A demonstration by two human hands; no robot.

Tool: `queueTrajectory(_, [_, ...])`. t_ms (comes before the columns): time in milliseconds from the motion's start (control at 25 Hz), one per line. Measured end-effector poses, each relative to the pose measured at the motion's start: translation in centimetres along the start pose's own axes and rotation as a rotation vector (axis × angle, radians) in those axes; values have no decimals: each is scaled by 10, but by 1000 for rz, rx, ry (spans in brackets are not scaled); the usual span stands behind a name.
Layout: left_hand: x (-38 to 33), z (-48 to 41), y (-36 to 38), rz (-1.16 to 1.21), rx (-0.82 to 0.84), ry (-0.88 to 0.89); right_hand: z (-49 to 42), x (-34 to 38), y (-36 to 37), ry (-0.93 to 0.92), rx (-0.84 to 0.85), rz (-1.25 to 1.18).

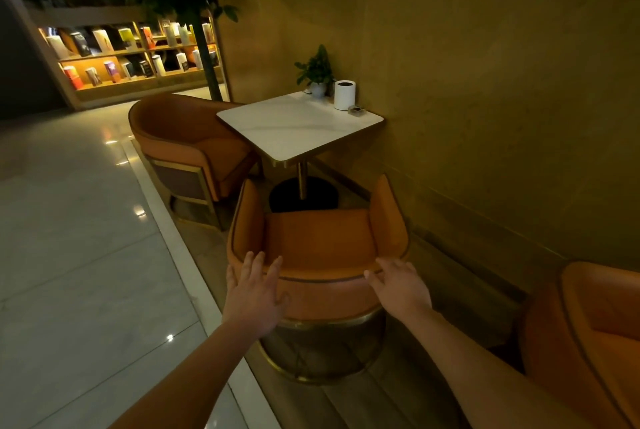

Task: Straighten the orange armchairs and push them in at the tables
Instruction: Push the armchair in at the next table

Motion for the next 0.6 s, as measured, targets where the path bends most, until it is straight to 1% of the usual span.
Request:
queueTrajectory(200, [24,-75,31,-13,69,28,-79,6,43,55,39,-30])
queueTrajectory(400, [42,-139,69,-4,184,109,-127,16,89,153,53,49])
queueTrajectory(480, [53,-157,90,12,220,154,-135,25,107,227,50,78])
queueTrajectory(600, [77,-185,126,26,287,227,-141,38,143,410,24,75])
Point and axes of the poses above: each hand's wrist, its own z-axis away from the middle knuckle, its own y-axis out of the palm, x = y × z, the point moved 6 cm from there along -z, towards the middle knuckle, and after that the axes turned 6 degrees about -z, right-handed, at the moved point
